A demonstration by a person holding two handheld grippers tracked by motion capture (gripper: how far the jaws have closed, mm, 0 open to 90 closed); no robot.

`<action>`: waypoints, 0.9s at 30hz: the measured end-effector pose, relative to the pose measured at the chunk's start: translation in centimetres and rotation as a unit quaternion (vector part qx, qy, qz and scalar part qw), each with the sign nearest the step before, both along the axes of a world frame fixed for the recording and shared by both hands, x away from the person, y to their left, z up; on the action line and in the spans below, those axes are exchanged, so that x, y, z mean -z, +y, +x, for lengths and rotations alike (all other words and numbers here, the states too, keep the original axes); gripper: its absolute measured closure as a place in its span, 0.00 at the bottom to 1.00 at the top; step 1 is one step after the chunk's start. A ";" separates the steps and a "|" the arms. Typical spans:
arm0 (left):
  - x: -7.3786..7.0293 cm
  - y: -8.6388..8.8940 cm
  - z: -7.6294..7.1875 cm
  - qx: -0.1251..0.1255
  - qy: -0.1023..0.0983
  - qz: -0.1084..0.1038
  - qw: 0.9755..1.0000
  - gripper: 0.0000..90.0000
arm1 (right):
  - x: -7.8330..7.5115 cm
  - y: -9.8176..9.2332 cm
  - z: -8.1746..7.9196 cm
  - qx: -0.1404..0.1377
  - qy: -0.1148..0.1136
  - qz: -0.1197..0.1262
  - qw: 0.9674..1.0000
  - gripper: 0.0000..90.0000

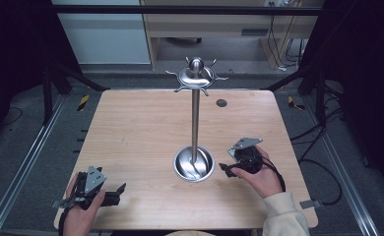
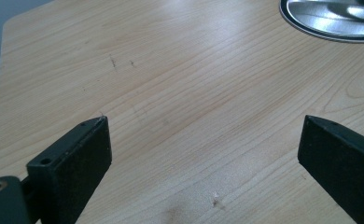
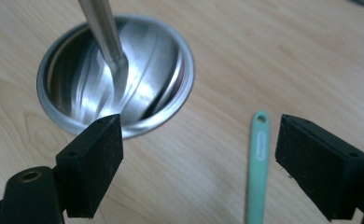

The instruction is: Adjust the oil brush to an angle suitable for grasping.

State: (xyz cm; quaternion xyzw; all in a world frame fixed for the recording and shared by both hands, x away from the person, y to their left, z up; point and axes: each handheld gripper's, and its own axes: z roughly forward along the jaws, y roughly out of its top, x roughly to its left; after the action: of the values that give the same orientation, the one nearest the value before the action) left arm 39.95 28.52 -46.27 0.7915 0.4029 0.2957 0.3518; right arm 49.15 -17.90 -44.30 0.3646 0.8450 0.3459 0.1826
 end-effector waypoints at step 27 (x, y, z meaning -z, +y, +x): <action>0.2 -0.4 0.1 0.004 0.003 0.009 1.000 0.03 | 1.9 -0.1 2.9 0.049 0.015 -0.046 0.998 1.00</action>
State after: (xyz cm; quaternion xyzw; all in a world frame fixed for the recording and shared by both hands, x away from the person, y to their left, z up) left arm 40.01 28.09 -46.45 0.7969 0.3986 0.2954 0.3446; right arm 52.08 -18.04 -46.16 0.4022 0.8438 0.2915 0.2033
